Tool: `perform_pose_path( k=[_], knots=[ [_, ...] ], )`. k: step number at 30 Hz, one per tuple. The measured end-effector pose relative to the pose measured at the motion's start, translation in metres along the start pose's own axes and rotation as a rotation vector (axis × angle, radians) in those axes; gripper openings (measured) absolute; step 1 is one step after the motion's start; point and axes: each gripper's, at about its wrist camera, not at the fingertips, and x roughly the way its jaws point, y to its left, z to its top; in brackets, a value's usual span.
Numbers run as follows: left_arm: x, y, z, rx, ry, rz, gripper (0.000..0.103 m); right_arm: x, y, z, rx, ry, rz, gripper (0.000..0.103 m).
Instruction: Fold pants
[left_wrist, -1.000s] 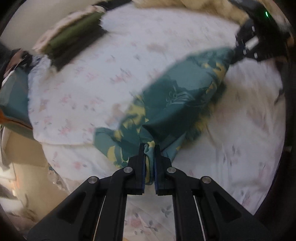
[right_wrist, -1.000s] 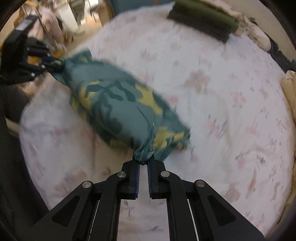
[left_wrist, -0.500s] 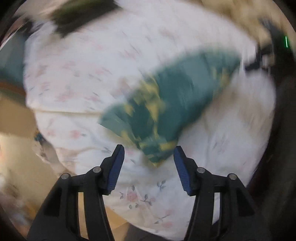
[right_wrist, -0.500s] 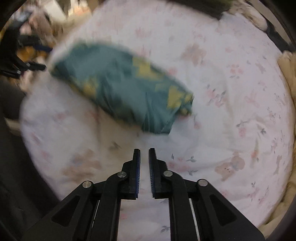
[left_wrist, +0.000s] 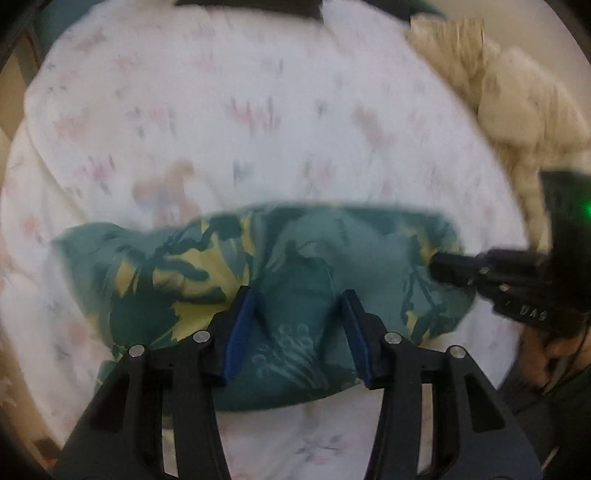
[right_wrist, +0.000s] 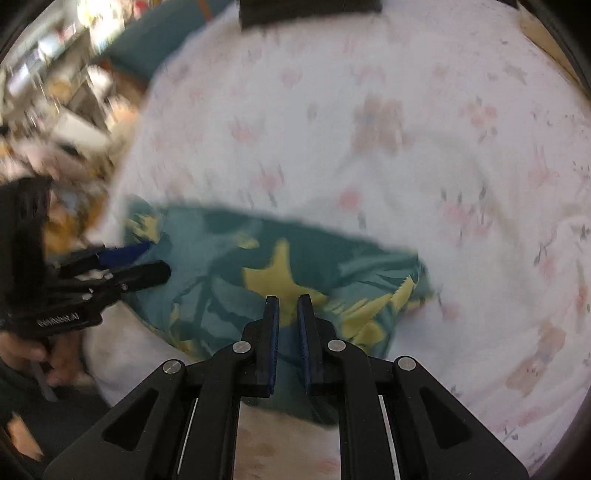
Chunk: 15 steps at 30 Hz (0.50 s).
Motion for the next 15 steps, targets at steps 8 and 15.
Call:
perform_pose_path(
  k=[8, 15],
  knots=[
    [-0.017, 0.021, -0.022, 0.061, -0.025, 0.070, 0.062, 0.019, -0.014, -0.021, -0.033, 0.096, -0.171, 0.004],
    [-0.020, 0.072, -0.042, -0.062, 0.037, 0.212, 0.079, 0.008, 0.006, -0.030, -0.108, 0.127, -0.184, 0.012]
  ],
)
